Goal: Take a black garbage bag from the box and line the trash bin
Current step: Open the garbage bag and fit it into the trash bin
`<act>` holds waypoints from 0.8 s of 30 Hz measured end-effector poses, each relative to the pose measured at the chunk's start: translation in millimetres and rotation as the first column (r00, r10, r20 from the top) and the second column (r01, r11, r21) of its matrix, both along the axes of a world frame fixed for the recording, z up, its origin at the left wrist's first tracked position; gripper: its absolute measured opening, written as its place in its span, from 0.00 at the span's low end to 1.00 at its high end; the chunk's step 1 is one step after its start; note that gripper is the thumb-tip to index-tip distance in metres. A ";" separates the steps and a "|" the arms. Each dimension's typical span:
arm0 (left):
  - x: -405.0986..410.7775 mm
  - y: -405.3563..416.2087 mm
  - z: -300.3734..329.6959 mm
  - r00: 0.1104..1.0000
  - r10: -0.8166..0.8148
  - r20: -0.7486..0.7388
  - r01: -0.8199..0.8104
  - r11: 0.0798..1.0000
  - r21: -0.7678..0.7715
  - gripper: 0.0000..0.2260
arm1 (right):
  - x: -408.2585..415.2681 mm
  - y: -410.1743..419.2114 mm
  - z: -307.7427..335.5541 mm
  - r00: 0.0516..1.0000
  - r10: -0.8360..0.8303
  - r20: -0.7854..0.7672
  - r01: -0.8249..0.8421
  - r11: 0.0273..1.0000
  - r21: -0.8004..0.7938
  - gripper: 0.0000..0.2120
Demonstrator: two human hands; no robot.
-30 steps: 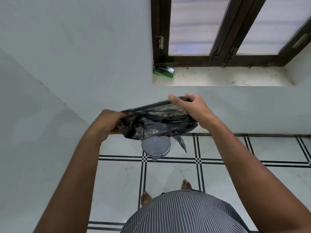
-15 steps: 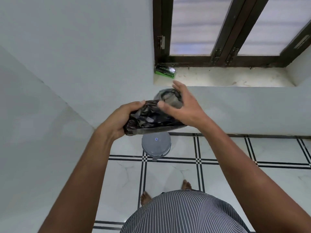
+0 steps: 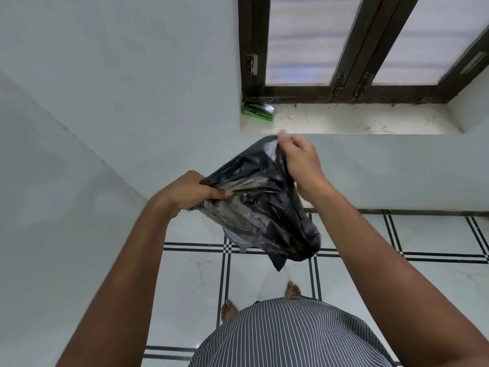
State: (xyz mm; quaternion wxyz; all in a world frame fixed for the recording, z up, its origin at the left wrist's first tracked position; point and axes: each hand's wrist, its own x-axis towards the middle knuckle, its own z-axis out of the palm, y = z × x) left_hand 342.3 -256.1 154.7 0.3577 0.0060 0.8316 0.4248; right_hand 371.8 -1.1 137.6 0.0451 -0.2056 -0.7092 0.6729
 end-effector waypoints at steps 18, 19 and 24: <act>-6.7 28.3 17.8 0.960 0.169 0.223 -0.266 0.799 0.539 0.17 | 5.9 -13.4 20.6 0.816 0.577 -0.032 -0.430 0.643 0.634 0.27; -8.8 26.7 17.5 0.977 0.136 0.166 -0.202 0.842 0.501 0.22 | 2.2 -11.9 18.8 0.843 0.531 -0.085 -0.376 0.696 0.612 0.18; -22.5 0.9 -15.1 0.914 -0.396 -0.085 0.307 0.813 -0.494 0.20 | -3.5 17.5 11.5 0.961 0.226 -0.159 -0.064 0.742 0.667 0.23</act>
